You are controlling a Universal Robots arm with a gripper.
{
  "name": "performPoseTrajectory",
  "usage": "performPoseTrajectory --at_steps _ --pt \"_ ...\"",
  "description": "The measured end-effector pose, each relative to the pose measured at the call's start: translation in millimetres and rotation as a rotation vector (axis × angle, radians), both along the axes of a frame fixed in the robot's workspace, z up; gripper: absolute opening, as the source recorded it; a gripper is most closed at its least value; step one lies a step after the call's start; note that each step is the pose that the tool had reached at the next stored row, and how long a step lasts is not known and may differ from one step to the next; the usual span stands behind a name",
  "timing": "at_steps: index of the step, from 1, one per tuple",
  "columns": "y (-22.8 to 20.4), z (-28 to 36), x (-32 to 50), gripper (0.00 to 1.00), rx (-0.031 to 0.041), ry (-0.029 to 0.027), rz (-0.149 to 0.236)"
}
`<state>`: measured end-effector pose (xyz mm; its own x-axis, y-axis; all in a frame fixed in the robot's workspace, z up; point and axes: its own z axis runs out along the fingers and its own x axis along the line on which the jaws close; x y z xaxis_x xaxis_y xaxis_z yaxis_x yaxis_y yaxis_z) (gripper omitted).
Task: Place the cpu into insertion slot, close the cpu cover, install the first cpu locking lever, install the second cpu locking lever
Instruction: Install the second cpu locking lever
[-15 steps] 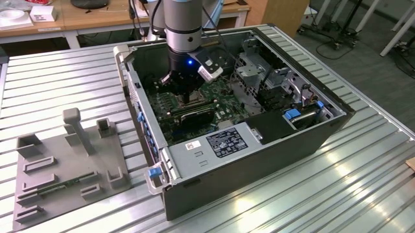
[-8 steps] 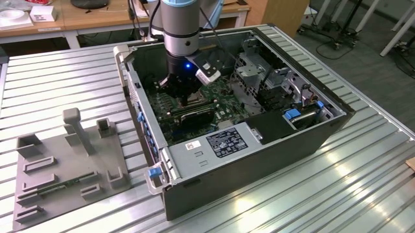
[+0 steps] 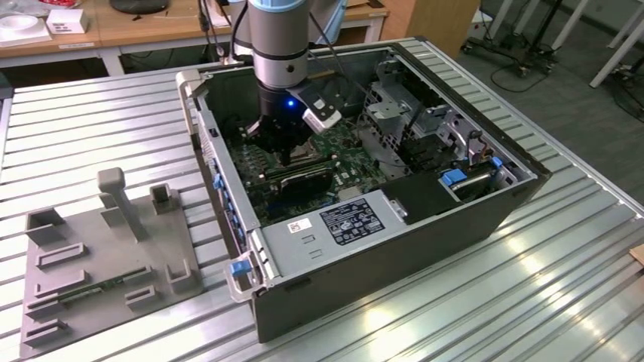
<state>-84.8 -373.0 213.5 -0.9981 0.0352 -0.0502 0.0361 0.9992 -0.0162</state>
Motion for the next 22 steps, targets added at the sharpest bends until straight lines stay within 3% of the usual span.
performPoseTrajectory --at_steps 22 --pt "4.1 -1.5 -2.3 0.11 0.0023 -0.0002 0.0"
